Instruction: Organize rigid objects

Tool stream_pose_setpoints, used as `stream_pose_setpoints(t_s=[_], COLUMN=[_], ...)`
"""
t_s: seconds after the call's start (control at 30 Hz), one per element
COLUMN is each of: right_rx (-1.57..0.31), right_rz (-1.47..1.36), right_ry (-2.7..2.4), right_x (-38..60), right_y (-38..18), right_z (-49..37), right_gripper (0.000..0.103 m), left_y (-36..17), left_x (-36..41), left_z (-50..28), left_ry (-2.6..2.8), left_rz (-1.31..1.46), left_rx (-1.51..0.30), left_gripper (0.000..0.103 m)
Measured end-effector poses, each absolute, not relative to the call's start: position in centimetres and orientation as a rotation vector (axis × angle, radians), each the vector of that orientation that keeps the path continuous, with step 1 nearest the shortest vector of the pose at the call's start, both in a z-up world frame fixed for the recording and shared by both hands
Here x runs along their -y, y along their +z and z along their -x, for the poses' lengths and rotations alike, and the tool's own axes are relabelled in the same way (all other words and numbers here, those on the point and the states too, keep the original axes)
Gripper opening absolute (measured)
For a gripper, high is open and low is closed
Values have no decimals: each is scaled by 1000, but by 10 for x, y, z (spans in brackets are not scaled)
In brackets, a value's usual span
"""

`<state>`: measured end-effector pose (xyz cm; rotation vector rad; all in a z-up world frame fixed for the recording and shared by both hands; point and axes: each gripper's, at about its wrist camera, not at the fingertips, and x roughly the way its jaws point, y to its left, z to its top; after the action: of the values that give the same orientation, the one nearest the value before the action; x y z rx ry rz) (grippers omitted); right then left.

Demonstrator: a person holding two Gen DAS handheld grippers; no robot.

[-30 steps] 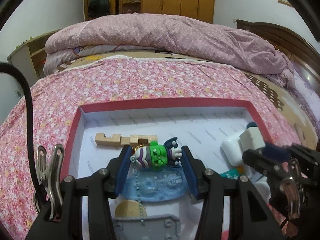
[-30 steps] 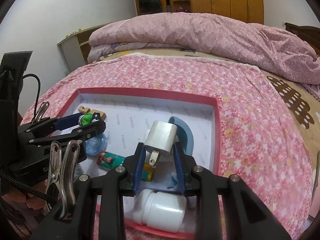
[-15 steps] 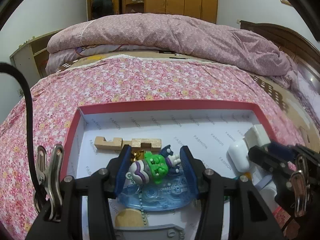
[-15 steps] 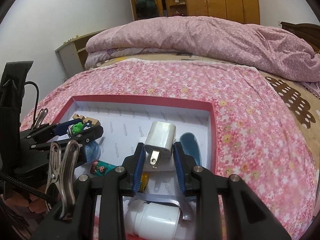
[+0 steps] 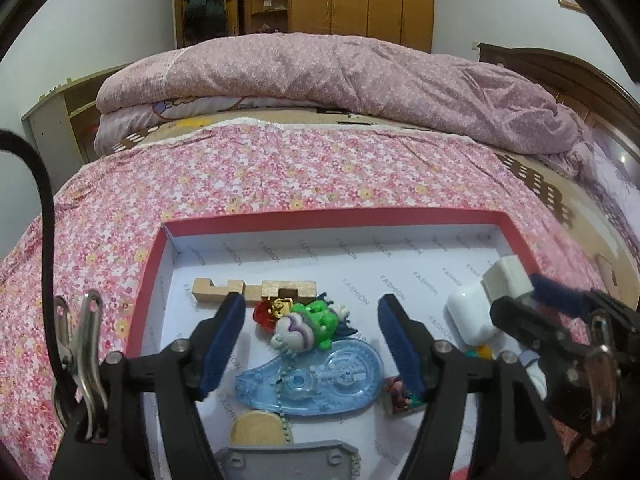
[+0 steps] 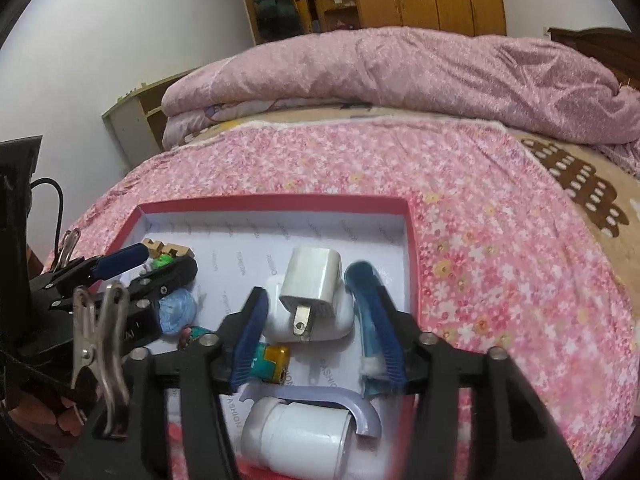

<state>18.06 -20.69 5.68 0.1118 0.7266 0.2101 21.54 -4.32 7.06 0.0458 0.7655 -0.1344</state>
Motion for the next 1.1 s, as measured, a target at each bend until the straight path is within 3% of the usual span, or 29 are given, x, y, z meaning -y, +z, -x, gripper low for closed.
stream_pose_setpoints(t_s=[0.07,0.3,1.1], right_rx=[-704,-667,-753], right_rz=[-100,-81,-110], right_ry=[213,210,327], right_x=[205,202,184], right_y=[63,77,56], right_z=[-176,-162,-79], right_gripper=[64,70,72], left_y=[74,83,81], left_x=[43,35,21], left_z=[-213,-200,-116], left_ry=[-131,-117,-92], left_rz=[-44,-24,-2], left_rx=[-764,-764,-848], left_gripper=[76,76,76])
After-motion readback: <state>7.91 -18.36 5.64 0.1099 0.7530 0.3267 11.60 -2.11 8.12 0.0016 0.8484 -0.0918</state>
